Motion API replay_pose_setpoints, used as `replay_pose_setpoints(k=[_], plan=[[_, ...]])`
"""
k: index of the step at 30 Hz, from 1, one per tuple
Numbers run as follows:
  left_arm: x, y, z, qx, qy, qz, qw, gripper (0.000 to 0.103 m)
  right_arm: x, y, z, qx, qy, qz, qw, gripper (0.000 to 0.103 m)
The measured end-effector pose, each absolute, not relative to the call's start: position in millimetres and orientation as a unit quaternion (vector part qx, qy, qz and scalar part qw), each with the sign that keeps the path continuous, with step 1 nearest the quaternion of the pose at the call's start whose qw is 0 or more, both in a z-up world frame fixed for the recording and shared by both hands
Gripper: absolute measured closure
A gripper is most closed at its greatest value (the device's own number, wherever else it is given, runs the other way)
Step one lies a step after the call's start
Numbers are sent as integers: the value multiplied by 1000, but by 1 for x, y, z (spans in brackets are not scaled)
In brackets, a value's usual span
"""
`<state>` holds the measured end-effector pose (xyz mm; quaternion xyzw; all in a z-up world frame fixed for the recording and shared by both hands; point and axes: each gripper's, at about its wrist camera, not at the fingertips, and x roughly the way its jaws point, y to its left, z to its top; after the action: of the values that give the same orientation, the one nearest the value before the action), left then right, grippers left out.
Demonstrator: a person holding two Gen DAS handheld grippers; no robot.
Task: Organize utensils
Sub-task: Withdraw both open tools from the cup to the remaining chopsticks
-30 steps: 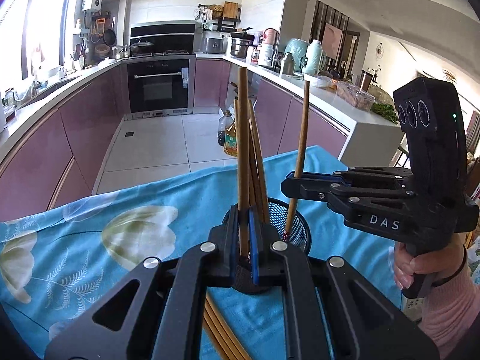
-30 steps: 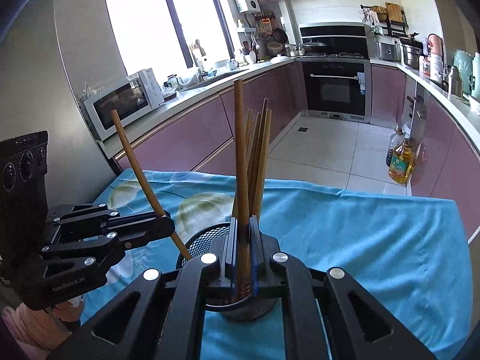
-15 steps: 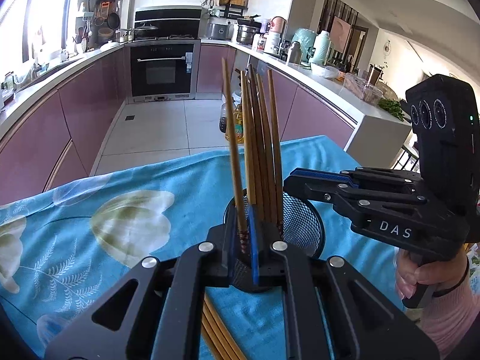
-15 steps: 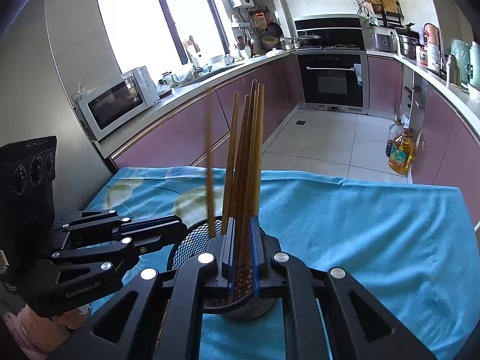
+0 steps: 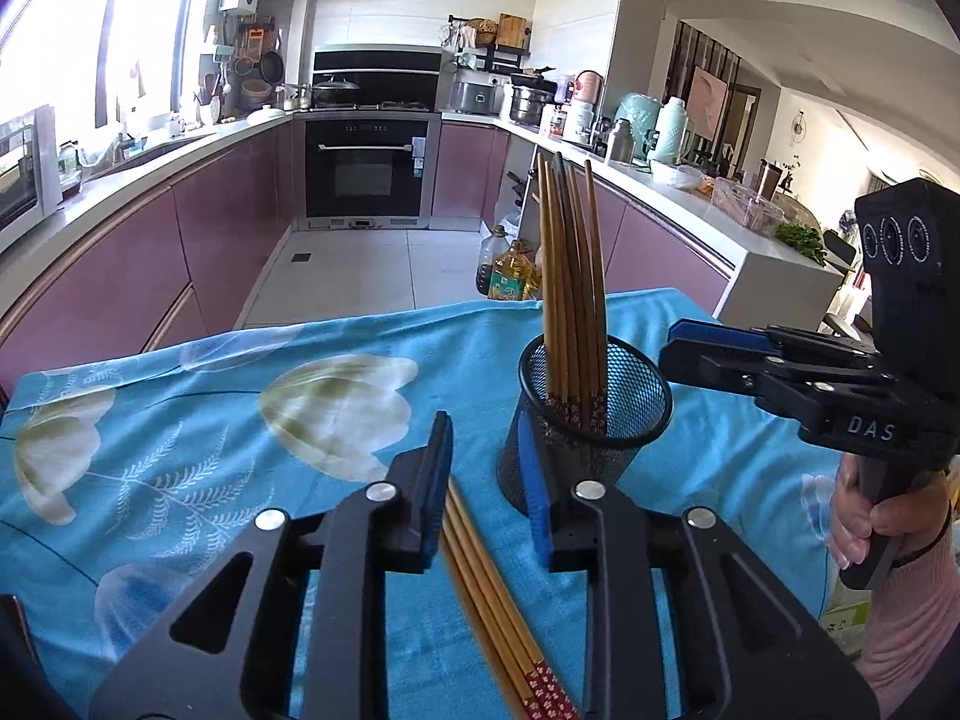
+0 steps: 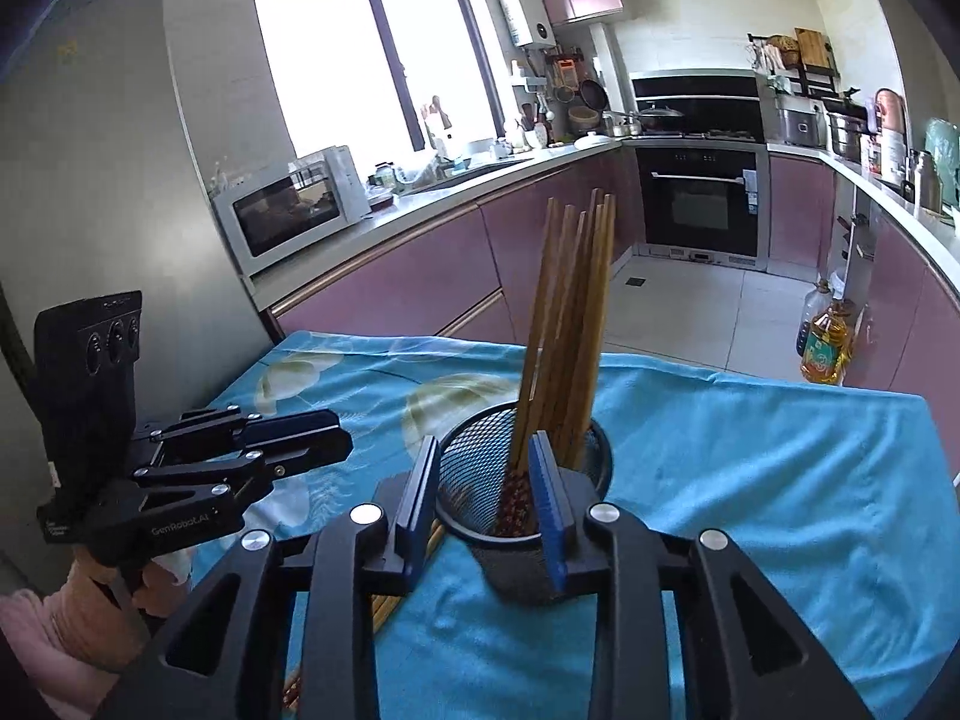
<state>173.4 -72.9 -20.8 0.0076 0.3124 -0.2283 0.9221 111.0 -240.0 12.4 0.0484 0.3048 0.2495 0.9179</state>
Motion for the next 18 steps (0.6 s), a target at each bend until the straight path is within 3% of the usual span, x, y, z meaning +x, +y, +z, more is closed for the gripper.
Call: replay_pose_setpoints(k=[5,18], plan=[[148,-51,-39,24,324,-206,923,62,91,-226,-4,41,322,277,904,63],[113,-35,-101,26,391,-194,899,52,83,-184,-72,42,408,276,869,60]])
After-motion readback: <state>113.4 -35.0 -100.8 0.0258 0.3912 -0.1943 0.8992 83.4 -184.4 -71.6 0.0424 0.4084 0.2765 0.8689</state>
